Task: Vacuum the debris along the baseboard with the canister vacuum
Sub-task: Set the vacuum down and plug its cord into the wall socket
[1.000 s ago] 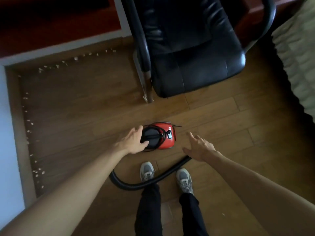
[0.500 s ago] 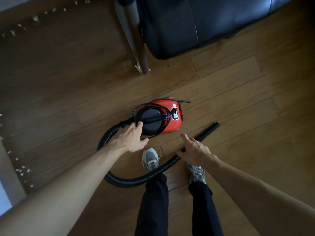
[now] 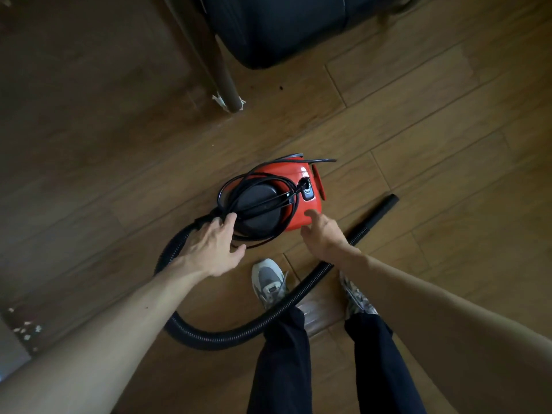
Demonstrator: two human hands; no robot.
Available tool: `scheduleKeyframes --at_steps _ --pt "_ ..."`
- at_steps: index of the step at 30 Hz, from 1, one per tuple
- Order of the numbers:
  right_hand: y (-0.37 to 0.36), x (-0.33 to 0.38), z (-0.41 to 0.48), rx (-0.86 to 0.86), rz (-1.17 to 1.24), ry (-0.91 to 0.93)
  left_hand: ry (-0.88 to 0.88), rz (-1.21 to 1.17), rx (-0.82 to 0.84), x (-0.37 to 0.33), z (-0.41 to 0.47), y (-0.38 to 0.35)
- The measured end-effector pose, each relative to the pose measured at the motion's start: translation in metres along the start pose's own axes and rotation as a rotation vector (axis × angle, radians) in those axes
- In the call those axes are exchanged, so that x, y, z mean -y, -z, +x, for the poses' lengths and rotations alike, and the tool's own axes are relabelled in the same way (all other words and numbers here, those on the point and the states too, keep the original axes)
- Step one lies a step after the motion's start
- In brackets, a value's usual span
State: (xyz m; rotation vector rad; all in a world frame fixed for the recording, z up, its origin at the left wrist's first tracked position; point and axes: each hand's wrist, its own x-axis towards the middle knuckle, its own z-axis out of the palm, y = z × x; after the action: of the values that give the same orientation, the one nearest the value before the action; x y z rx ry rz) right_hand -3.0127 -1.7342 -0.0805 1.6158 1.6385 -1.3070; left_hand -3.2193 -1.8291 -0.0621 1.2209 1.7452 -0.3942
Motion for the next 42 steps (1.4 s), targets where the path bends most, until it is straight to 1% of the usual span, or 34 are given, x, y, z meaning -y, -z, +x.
scheduleKeyframes --at_steps 2,5,8,11,16,22,25,27,30,33,35,38,42 --pt "0.005 0.013 0.015 -0.101 0.195 -0.076 -0.009 -0.001 -0.007 0.005 0.007 -0.003" --pt "0.007 0.031 0.035 -0.183 0.469 -0.209 -0.027 0.014 -0.037 0.010 0.015 -0.009" --pt "0.002 0.042 0.052 -0.228 0.662 -0.304 -0.054 0.019 -0.108 0.011 0.021 -0.012" --pt "-0.003 0.044 0.062 -0.273 0.766 -0.365 -0.079 0.019 -0.168 0.016 0.024 -0.015" --pt "-0.003 0.043 0.075 -0.319 0.851 -0.428 -0.116 0.025 -0.221 0.021 0.028 -0.019" --pt "0.001 0.055 0.076 -0.378 0.864 -0.335 -0.123 -0.031 -0.306 0.019 0.032 -0.023" --pt "0.000 0.064 0.074 -0.414 0.896 -0.297 -0.101 -0.002 -0.322 0.011 0.028 -0.019" --pt "0.001 0.068 0.075 -0.404 0.922 -0.291 -0.091 0.029 -0.315 0.009 0.026 -0.017" --pt "0.006 0.074 0.073 -0.341 0.951 -0.283 -0.088 0.085 -0.288 0.009 0.024 -0.018" --pt "0.011 0.076 0.070 -0.309 0.973 -0.295 -0.080 0.082 -0.287 0.007 0.020 -0.020" --pt "0.014 0.076 0.067 -0.304 0.992 -0.319 -0.101 0.073 -0.312 0.001 0.019 -0.018" --pt "0.021 0.074 0.063 -0.348 1.014 -0.332 -0.165 0.097 -0.342 -0.008 0.018 -0.015" --pt "0.039 0.070 0.056 -0.393 1.011 -0.310 -0.247 0.090 -0.419 -0.016 0.014 -0.011"
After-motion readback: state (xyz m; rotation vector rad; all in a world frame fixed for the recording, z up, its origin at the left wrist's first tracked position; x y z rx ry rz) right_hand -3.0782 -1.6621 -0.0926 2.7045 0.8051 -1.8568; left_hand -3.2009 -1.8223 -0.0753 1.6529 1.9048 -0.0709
